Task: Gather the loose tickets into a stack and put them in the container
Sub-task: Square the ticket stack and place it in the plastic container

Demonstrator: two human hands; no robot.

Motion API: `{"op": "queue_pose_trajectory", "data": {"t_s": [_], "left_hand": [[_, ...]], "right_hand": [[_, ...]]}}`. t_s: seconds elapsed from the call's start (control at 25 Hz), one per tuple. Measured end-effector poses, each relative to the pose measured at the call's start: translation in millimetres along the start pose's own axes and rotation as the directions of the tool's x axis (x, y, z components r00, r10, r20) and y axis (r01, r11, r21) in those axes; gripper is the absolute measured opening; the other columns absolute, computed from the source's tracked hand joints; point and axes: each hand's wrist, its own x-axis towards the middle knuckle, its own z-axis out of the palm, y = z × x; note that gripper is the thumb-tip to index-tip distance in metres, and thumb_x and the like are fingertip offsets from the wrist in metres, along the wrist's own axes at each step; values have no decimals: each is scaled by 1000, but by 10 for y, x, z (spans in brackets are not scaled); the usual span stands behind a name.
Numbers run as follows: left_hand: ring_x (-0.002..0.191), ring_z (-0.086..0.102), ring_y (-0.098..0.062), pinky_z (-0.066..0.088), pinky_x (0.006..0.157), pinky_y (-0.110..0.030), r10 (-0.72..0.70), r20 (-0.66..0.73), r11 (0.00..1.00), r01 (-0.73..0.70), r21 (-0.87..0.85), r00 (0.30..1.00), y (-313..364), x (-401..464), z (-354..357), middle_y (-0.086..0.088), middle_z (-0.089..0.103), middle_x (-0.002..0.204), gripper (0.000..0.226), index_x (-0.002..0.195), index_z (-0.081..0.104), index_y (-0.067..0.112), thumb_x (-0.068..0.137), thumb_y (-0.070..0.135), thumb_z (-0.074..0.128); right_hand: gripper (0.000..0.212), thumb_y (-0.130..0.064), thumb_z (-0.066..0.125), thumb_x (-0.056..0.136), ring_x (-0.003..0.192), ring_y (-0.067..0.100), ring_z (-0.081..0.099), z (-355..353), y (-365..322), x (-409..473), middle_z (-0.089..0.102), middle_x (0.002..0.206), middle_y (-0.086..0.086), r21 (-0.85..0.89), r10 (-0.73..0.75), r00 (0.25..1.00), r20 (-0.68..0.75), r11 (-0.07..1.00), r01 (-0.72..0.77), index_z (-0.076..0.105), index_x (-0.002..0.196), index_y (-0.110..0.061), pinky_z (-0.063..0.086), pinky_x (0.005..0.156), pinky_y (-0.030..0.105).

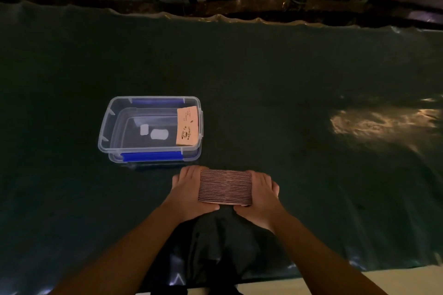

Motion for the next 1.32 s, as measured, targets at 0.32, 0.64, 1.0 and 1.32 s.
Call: {"op": "queue_pose_trajectory", "data": {"t_s": [0.32,0.64,1.0,1.32], "left_hand": [[141,31,-17,26,119,-47,0,26,1000,0,-10,1000,4,37,-52,4,40,151,108,145,36,32,56,65,88],[121,62,-6,51,104,-40,75,90,791,-5,-611,993,73,-84,-527,19,67,126,87,120,50,53,50,36,100],[121,66,-32,60,91,-48,65,-14,265,-31,-964,998,41,-153,-1355,-18,65,131,93,138,47,15,54,12,87],[113,70,-32,60,84,-47,-72,-6,287,15,-958,997,-327,-22,-2142,-16,67,126,49,133,53,19,88,6,67]], "right_hand": [[94,-53,79,63,141,13,24,-58,-58,27,43,144,-12,55,89,994,67,994,-92,39,146,-33,13,121,46],[87,-20,92,48,123,20,62,-380,-401,-6,64,128,2,581,83,989,125,802,-141,54,125,-27,55,96,41],[99,-10,92,67,127,14,60,-696,-1445,235,60,140,-4,748,-60,958,281,639,-179,35,146,-34,62,88,30],[57,-37,78,91,113,12,72,-604,-2385,779,67,134,-7,704,-92,978,189,707,-70,51,140,-43,65,78,30]]}}
